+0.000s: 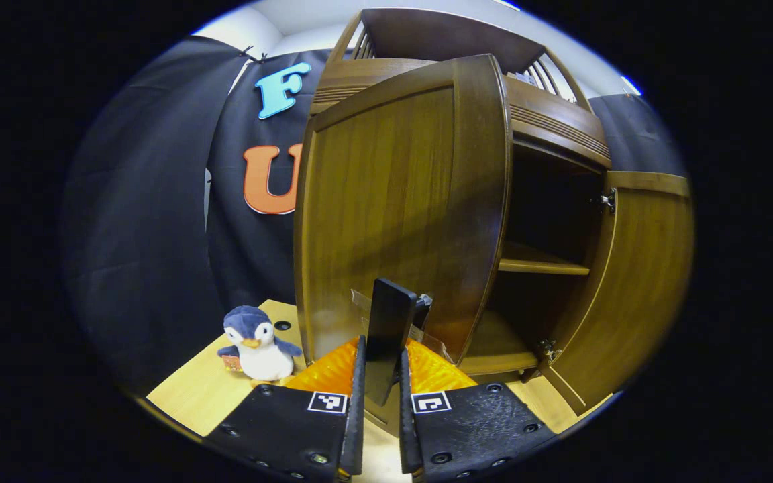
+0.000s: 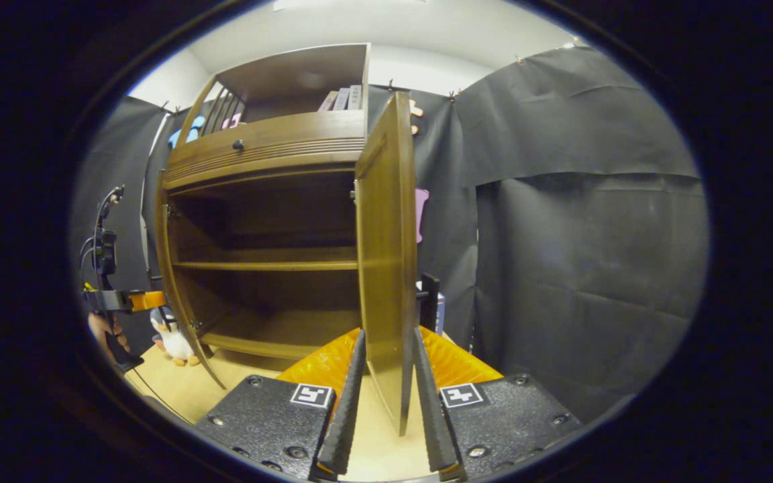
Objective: Open the right door of the double-door shoe cabinet with the right hand, and open the left door with the left hand.
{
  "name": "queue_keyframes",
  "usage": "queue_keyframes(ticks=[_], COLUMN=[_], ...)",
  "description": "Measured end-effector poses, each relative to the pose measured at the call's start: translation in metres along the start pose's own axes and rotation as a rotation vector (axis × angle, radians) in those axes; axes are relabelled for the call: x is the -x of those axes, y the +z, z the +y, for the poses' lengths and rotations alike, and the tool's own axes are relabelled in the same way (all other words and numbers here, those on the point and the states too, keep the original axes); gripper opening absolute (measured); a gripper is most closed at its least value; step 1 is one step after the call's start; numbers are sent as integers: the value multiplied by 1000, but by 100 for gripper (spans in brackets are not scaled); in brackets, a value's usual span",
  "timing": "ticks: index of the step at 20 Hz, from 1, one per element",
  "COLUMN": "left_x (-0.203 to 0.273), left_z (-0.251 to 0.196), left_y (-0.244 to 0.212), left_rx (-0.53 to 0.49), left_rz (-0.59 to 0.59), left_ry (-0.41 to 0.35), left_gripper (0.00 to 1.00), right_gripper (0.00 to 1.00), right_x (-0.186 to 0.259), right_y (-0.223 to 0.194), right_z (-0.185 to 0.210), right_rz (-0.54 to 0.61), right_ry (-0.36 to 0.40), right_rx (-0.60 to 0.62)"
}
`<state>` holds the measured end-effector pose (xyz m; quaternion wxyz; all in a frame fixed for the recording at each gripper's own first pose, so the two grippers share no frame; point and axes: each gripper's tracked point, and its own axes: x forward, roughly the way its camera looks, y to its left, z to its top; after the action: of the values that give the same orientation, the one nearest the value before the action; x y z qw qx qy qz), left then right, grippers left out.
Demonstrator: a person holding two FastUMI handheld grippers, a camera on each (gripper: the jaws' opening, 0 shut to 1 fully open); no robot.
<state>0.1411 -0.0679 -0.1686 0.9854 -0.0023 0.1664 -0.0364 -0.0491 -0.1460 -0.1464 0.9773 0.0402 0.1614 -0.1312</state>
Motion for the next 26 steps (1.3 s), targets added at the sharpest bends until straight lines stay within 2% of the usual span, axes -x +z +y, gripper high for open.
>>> queue_keyframes(ticks=[6,10,11,13,14,16,17,18,24,25,26], left_x=[22,33,36,41,43,45,48,49,66,73,80], left_z=[38,64,72,88,94,108,115,120,149,155,160], left_y=[-2,1,5,14,17,15,13,11,11,10,11], left_rx=[25,-1,-11,-21,-26,-20,-21,-15,-26,-26,-27], left_rz=[-6,-13,-25,-51,-60,-54,-47,-46,-59,-67,-76], left_ry=[57,83,92,112,115,120,134,132,157,171,185], left_gripper=[20,20,29,29,20,20,29,13,14,29,14], right_gripper=[45,46,46,45,46,46,46,45,46,46,47], right_x=[-1,-4,-5,-6,-7,-8,-9,-9,-11,-12,-12], right_y=[3,3,4,4,3,1,3,3,6,7,8], right_z=[22,40,44,52,57,67,72,76,109,115,120], right_rz=[-2,-2,-3,4,5,6,7,7,10,13,15], right_ry=[42,74,81,98,106,123,132,140,200,210,218], right_rx=[14,27,28,25,24,25,29,33,60,64,67])
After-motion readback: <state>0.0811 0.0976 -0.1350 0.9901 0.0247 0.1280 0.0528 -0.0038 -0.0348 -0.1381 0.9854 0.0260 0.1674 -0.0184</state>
